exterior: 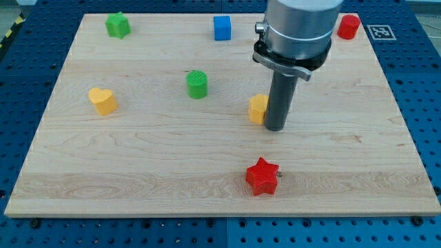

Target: Move the yellow hexagon diagonally to the bottom left of the blue triangle

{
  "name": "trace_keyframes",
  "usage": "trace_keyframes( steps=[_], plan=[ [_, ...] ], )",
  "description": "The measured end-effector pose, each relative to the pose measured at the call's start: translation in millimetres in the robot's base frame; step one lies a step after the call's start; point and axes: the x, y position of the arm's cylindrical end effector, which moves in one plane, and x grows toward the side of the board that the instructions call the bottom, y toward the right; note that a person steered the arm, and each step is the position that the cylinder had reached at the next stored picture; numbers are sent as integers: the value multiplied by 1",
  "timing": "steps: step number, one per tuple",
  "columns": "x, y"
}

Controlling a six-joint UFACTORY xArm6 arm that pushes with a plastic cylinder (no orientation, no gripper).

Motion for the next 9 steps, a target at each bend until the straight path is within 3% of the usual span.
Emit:
trace_keyframes(
  steps=[3,4,9],
  plan=[
    [-25,24],
    [-53,22],
    [-75,4]
  ],
)
